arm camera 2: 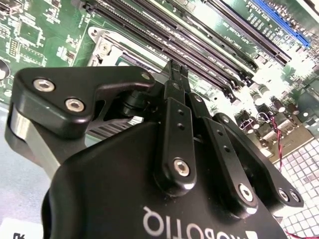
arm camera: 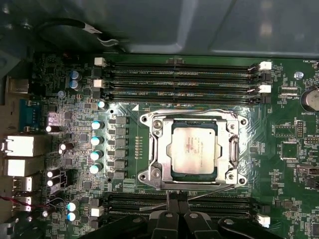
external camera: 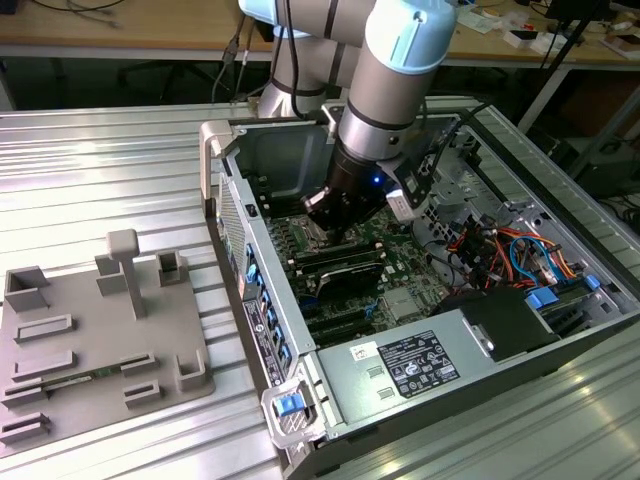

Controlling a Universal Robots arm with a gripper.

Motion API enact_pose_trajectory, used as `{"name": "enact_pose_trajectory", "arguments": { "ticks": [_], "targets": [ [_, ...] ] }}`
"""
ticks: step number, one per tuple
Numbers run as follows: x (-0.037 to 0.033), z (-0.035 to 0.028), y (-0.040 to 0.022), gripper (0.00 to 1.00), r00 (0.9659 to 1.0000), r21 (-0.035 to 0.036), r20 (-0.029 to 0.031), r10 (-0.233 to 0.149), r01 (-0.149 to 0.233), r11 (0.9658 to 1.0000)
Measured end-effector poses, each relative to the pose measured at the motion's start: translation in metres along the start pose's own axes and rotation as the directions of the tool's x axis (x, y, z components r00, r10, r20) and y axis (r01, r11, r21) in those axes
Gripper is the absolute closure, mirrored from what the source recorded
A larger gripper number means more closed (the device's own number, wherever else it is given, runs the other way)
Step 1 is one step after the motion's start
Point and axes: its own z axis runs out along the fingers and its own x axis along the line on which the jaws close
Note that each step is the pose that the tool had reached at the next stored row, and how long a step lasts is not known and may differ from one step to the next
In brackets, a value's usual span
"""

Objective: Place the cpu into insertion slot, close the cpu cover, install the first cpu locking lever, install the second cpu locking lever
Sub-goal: 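Install the second cpu locking lever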

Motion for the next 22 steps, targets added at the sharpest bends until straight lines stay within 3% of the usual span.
{"name": "enact_pose_trajectory", "arguments": {
  "ticks": [7, 14, 22],
  "targets": [
    [0.0028, 0.0018, 0.0006, 0.89, 1.0000, 0.0001, -0.0001, 0.000, 0.000, 1.0000],
    [0.0029, 0.0087, 0.0022, 0.89, 1.0000, 0.0000, -0.0014, 0.000, 0.000, 1.0000],
    [0.0092, 0.0089, 0.0025, 0.89, 1.0000, 0.0001, -0.0015, 0.000, 0.000, 1.0000]
  ]
}}
